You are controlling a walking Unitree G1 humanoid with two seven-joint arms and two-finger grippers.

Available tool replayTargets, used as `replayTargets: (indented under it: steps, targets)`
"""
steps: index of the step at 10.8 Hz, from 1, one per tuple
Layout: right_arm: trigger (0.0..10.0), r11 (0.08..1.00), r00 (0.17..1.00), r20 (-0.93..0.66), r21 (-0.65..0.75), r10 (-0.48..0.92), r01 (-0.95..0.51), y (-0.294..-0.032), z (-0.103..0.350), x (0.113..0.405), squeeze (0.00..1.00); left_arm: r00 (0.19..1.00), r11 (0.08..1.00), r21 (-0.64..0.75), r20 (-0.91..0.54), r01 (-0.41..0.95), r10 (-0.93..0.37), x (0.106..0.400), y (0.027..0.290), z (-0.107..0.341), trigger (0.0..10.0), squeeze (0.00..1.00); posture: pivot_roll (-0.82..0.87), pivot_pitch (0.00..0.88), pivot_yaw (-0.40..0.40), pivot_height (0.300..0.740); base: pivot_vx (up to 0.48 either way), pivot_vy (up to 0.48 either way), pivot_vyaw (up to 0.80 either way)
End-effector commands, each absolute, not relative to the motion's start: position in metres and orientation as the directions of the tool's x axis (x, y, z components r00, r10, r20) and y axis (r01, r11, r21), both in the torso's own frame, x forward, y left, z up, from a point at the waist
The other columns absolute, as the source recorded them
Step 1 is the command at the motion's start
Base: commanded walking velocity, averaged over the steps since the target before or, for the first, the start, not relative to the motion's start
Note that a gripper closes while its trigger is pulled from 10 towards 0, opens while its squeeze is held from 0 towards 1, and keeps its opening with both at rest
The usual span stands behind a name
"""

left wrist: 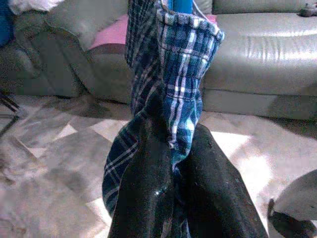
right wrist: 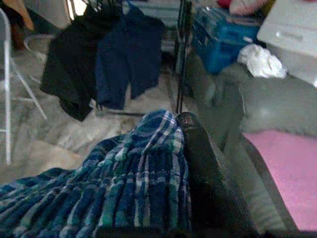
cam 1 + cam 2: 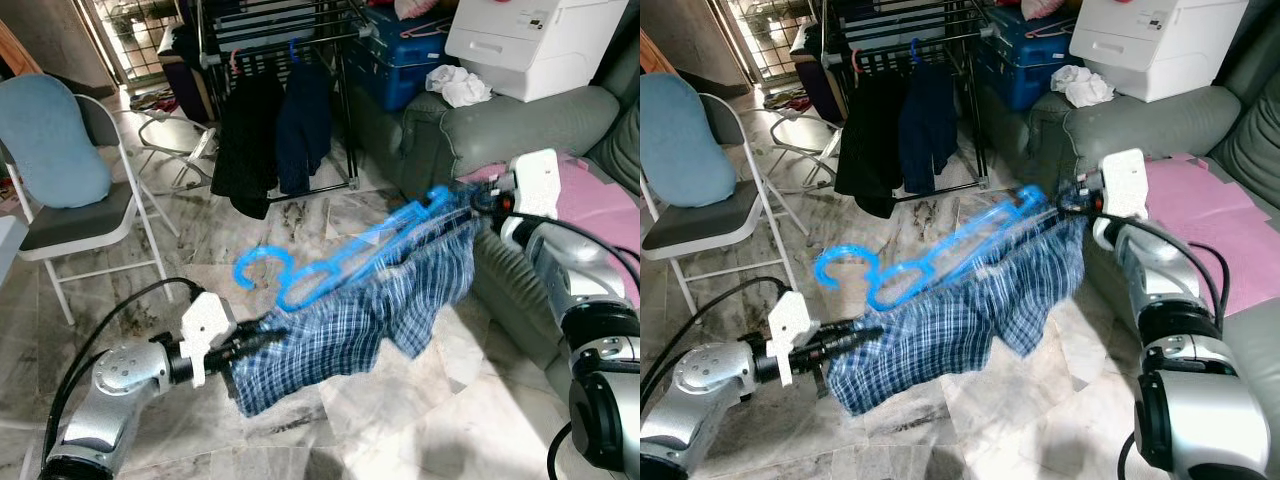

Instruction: Hang hanger

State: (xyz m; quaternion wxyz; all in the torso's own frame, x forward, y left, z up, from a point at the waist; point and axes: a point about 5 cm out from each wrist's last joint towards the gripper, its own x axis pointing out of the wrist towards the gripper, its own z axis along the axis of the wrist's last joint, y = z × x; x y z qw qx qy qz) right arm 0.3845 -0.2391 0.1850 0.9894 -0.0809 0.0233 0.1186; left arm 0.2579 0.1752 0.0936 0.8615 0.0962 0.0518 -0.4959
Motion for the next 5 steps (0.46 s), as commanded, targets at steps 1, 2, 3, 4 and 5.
replayTargets:
  steps: [1, 2, 3, 4, 5]
  targets:
    - [0.0, 0.961, 0.972, 0.007, -0.149, 0.236, -0.232, -0.2394, 0.1968, 0.3847, 0.00, 0.509, 0.490, 0.137, -0.210, 0.861, -0.835, 0.2583, 0.1839, 0.0932, 0.0, 0.00, -0.08, 0.000, 0.089, 0.740, 0.000, 0.000, 0.00]
    - [0.0, 0.960, 0.970, 0.012, -0.150, 0.242, -0.238, -0.2383, 0.1985, 0.3852, 0.00, 0.481, 0.461, 0.139, -0.227, 0.876, -0.847, 0.2562, 0.1826, 0.0911, 0.0, 0.00, -0.08, 0.000, 0.089, 0.740, 0.000, 0.000, 0.00]
    - [0.0, 0.959, 0.969, 0.015, -0.152, 0.246, -0.241, -0.2373, 0.1996, 0.3857, 0.00, 0.466, 0.444, 0.141, -0.237, 0.885, -0.852, 0.2552, 0.1819, 0.0901, 0.0, 0.00, -0.08, 0.000, 0.089, 0.740, 0.000, 0.000, 0.00]
    - [0.0, 0.957, 0.969, 0.014, -0.160, 0.246, -0.241, -0.2360, 0.2010, 0.3871, 0.00, 0.405, 0.386, 0.123, -0.262, 0.914, -0.876, 0.2507, 0.1783, 0.0864, 0.0, 0.00, -0.08, 0.000, 0.088, 0.740, 0.000, 0.000, 0.00]
    - [0.0, 0.957, 0.970, 0.013, -0.163, 0.244, -0.239, -0.2358, 0.2014, 0.3876, 0.00, 0.383, 0.364, 0.118, -0.276, 0.924, -0.881, 0.2485, 0.1770, 0.0839, 0.0, 0.00, -0.08, 0.000, 0.088, 0.740, 0.000, 0.000, 0.00]
